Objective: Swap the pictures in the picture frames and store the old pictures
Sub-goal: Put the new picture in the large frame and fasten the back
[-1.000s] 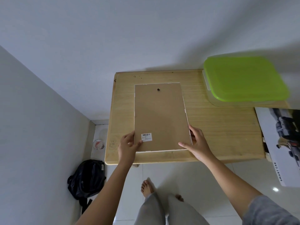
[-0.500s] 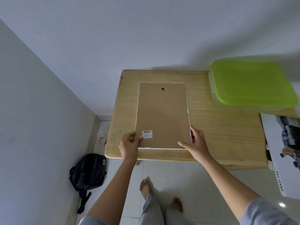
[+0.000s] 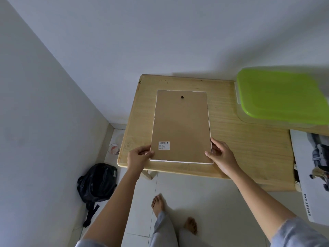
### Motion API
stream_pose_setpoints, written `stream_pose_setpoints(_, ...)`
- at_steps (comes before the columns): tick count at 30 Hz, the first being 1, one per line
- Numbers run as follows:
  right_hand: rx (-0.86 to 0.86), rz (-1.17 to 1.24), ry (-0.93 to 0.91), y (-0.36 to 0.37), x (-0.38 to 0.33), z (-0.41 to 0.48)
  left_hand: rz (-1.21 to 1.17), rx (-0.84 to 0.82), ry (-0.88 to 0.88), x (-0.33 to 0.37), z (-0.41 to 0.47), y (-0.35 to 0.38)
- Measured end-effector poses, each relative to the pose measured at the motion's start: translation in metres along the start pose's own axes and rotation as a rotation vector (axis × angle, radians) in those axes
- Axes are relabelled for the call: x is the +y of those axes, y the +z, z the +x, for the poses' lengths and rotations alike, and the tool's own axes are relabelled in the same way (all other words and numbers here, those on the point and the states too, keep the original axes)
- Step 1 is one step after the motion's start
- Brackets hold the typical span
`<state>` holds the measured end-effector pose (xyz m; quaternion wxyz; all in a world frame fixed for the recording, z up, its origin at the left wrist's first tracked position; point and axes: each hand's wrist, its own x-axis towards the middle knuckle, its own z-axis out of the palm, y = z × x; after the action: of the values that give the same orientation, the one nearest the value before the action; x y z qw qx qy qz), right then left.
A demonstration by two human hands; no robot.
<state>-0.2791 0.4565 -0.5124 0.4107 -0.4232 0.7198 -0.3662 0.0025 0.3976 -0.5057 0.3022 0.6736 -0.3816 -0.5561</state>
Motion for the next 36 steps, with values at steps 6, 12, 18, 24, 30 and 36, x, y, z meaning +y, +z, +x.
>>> stream_pose_setpoints(6,0.007,0.023,0.000,0.002,0.003,0.000,0.072,0.071,0.009,-0.004,0.001,0.003)
stream_pose_setpoints(12,0.010,-0.023,-0.052,0.001,0.000,-0.004,0.136,0.124,0.036,-0.004,-0.010,0.008)
stream_pose_setpoints(18,-0.073,0.123,-0.047,-0.001,0.007,-0.016,-0.013,0.037,0.072,-0.017,-0.022,0.002)
stream_pose_setpoints(24,-0.100,0.157,-0.030,-0.004,0.009,-0.012,-0.070,-0.009,0.036,-0.012,-0.021,-0.002)
stream_pose_setpoints(30,-0.134,0.173,-0.008,-0.009,0.008,-0.008,0.087,0.030,0.059,-0.009,-0.017,0.000)
stream_pose_setpoints(36,-0.211,0.143,-0.020,-0.015,0.007,-0.008,0.233,0.129,0.112,-0.010,-0.026,0.011)
